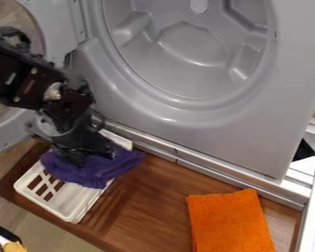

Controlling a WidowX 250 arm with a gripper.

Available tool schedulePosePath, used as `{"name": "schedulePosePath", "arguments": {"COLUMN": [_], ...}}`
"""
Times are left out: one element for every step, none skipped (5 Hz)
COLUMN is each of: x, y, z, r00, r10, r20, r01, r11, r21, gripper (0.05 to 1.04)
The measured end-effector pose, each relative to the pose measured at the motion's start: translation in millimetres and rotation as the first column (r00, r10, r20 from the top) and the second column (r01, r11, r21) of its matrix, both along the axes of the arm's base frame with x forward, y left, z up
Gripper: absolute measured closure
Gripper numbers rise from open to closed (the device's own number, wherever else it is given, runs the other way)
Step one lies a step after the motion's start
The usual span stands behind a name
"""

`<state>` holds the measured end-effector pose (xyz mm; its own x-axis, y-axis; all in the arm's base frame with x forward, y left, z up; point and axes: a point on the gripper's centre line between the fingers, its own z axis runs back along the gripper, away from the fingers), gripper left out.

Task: Take the purple cloth out of the washing machine and put it in the white basket

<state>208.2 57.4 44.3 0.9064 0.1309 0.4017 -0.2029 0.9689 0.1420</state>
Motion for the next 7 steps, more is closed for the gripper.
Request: {"name": "schedulePosePath", "arguments": {"x": [1, 3, 9, 15, 16, 15, 14], "y": [8, 13, 13, 15, 16, 15, 13], "z": [-13.6, -30.3, -44.3, -40.9, -38.2, -32.0, -22.2], "r00": [1.0, 0.999, 0.997, 0.996, 0.994, 0.993, 0.993], "r10": [0.01, -0.005, -0.023, -0.026, -0.026, -0.028, -0.028], "r20": [-0.015, -0.034, -0.067, -0.082, -0.106, -0.119, -0.114], "r01": [-0.011, 0.004, 0.02, 0.022, 0.021, 0.024, 0.025], "r11": [1.0, 1.0, 0.999, 0.999, 0.999, 0.999, 0.999], "r21": [-0.019, -0.028, -0.042, -0.045, -0.046, -0.033, -0.024], "gripper": [1.001, 1.001, 0.973, 0.791, 0.5, 0.199, 0.076]}}
